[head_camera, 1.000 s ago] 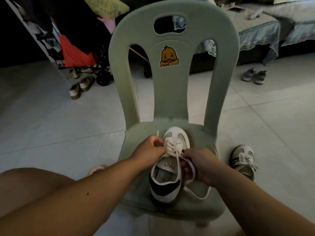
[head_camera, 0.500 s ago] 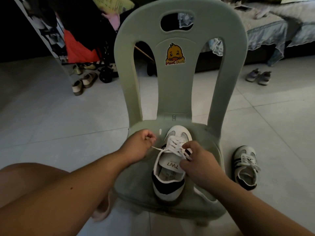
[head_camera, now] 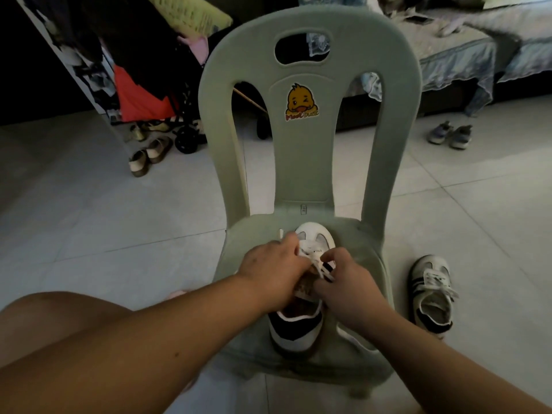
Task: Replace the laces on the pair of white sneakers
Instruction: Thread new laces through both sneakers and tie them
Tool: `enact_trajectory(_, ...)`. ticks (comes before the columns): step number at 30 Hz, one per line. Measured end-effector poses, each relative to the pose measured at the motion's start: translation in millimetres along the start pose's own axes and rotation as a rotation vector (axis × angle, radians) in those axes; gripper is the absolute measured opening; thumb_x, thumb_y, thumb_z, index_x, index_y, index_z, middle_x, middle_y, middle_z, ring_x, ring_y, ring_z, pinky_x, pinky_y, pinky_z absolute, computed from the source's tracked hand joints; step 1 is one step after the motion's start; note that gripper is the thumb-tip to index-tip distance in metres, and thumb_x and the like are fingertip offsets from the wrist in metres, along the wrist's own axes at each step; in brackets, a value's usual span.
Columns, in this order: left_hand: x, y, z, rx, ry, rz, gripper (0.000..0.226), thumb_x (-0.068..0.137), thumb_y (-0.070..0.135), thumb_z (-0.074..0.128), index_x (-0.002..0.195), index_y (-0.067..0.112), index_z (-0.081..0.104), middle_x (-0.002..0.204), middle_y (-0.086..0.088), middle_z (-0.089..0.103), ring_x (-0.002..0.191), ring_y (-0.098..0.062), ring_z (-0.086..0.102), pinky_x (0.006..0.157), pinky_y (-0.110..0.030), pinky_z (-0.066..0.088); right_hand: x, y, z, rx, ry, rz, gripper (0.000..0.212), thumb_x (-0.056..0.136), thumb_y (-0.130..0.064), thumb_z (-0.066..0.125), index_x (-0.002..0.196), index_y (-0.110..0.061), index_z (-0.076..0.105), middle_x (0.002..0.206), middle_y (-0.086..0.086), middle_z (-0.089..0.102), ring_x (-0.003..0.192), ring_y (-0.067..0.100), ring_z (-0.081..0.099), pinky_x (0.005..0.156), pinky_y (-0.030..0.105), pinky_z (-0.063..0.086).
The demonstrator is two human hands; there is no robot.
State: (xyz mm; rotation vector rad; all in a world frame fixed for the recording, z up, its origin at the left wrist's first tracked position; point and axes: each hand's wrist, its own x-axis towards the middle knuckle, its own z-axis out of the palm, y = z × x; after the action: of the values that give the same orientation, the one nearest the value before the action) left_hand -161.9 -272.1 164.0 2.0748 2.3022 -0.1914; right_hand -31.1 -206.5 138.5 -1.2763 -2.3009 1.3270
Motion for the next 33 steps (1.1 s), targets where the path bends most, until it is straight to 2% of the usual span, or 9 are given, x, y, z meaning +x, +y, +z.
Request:
enact_trajectory(3, 3.5, -2.1, 2.7, 0.016, 0.091, 0.092, 0.028, 0.087, 0.039, 0.059, 0.111, 0.024, 0.063, 0.112, -0.005, 0.046, 0.091, -0.025, 0.055, 0.069, -0.031, 0.044, -2.3, -0.2, -0.1, 0.018, 0.017, -0.009, 0.035, 0.082, -0.023, 0.065, 0.110, -0.024, 0.044, 0.095, -0.002, 0.060, 0.082, 0.016, 0.059, 0.063, 0.023, 0.045)
enact_trajectory(6, -3.6, -14.2, 5.0, -0.123, 0.244, 0.171, 0.018, 0.078, 0.033, 0.061, 0.077, 0.017, 0.068, 0.084, -0.004, 0.060, 0.063, -0.022, 0.058, 0.049, -0.023, 0.037, -2.6, 1.4, -1.7, 0.003, 0.032, -0.037, 0.034, 0.085, -0.027, 0.064, 0.112, -0.025, 0.044, 0.089, -0.008, 0.058, 0.077, 0.009, 0.056, 0.056, 0.012, 0.040)
enact_trajectory(9, -10.3, -18.7, 14.8, -0.200, 0.370, 0.139, 0.022, 0.078, 0.036, 0.053, 0.066, 0.018, 0.059, 0.071, -0.002, 0.058, 0.054, -0.020, 0.053, 0.043, -0.022, 0.038, -2.2, 2.3, -4.4, -0.017, 0.044, -0.053, 0.032, 0.084, -0.023, 0.064, 0.110, -0.025, 0.046, 0.076, -0.014, 0.053, 0.066, -0.001, 0.049, 0.047, 0.008, 0.033)
enact_trajectory(12, -14.8, -16.4, 21.8, -0.242, 0.397, 0.122, 0.021, 0.079, 0.034, 0.051, 0.067, 0.018, 0.057, 0.070, -0.002, 0.058, 0.053, -0.021, 0.054, 0.042, -0.023, 0.044, -1.5, -0.1, -5.2, -0.065, 0.059, -0.059, 0.035, 0.084, -0.022, 0.064, 0.115, -0.026, 0.049, 0.081, -0.011, 0.060, 0.072, 0.006, 0.057, 0.055, 0.015, 0.039)
enact_trajectory(15, -18.9, -14.7, 26.4, -0.278, 0.410, 0.099, 0.021, 0.079, 0.033, 0.051, 0.068, 0.017, 0.059, 0.070, -0.002, 0.059, 0.052, -0.019, 0.054, 0.043, -0.022, 0.042, -1.2, -3.9, -5.3, -0.197, 0.052, -0.154, 0.038, 0.084, -0.027, 0.062, 0.120, -0.030, 0.048, 0.108, -0.005, 0.063, 0.092, 0.014, 0.061, 0.076, 0.026, 0.049)
enact_trajectory(19, -22.5, -13.5, 33.9, -0.346, 0.366, 0.072, 0.018, 0.079, 0.035, 0.053, 0.073, 0.019, 0.058, 0.077, -0.001, 0.057, 0.054, -0.019, 0.053, 0.041, -0.024, 0.042, -2.0, -4.0, 0.0, -0.314, -0.149, -0.220, 0.065, 0.077, -0.038, 0.064, 0.136, -0.036, 0.037, 0.130, -0.006, 0.042, 0.113, 0.014, 0.050, 0.094, 0.026, 0.044)
enact_trajectory(25, -33.0, -28.2, 14.1, -0.498, 0.202, -0.203, 0.028, 0.081, 0.055, 0.058, 0.097, 0.032, 0.062, 0.095, 0.018, 0.052, 0.083, -0.003, 0.052, 0.073, -0.026, 0.049, 0.3, -2.6, 5.3, -0.434, 0.012, -0.299, 0.043, 0.090, -0.029, 0.050, 0.132, -0.036, 0.052, 0.125, -0.003, 0.053, 0.107, 0.017, 0.056, 0.088, 0.028, 0.047)
enact_trajectory(30, -40.6, -44.2, 8.0, -0.491, -0.011, -0.343, 0.033, 0.088, 0.053, 0.054, 0.090, 0.025, 0.073, 0.079, 0.004, 0.069, 0.071, -0.010, 0.060, 0.069, -0.030, 0.050, -0.2, -0.8, 9.6, -0.450, 0.048, -0.324, 0.041, 0.091, -0.026, 0.050, 0.131, -0.035, 0.056, 0.121, -0.002, 0.056, 0.106, 0.021, 0.057, 0.084, 0.029, 0.044)
enact_trajectory(33, -45.1, -48.1, 13.3, -0.576, -0.014, -0.379, 0.031, 0.091, 0.043, 0.054, 0.086, 0.020, 0.074, 0.079, -0.001, 0.068, 0.072, -0.014, 0.059, 0.071, -0.031, 0.046, 0.0, 1.7, 10.5, -0.471, 0.064, -0.315, 0.042, 0.090, -0.023, 0.051, 0.130, -0.035, 0.058, 0.117, 0.000, 0.059, 0.103, 0.023, 0.059, 0.081, 0.029, 0.045)
